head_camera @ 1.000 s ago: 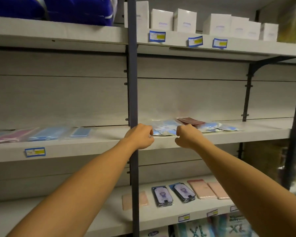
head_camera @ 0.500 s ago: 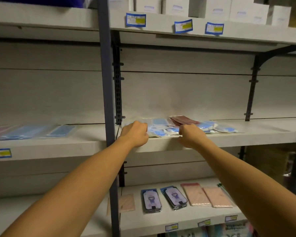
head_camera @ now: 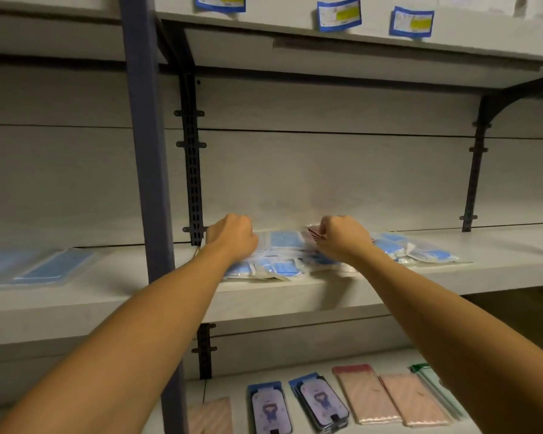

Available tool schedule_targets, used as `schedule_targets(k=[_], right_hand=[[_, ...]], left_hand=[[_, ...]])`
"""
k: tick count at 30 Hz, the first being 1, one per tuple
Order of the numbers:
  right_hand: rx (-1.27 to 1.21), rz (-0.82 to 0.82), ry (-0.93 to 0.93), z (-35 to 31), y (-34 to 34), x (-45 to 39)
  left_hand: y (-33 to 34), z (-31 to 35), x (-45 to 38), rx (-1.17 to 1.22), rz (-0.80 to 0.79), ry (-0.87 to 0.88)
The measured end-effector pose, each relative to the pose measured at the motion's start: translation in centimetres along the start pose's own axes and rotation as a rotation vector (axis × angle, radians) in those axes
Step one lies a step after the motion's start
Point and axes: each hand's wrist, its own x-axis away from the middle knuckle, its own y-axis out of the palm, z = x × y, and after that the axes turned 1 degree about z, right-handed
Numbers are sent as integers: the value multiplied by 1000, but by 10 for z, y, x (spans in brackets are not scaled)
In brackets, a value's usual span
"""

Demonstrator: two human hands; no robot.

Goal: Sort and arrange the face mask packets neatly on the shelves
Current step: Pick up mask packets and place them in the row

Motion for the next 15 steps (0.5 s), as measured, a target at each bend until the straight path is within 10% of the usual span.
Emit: schedule_targets(k=[15], right_hand=[[-37,-54,-61,13,40,-89]], left_hand=[[45,-5,-69,88,10,-155]])
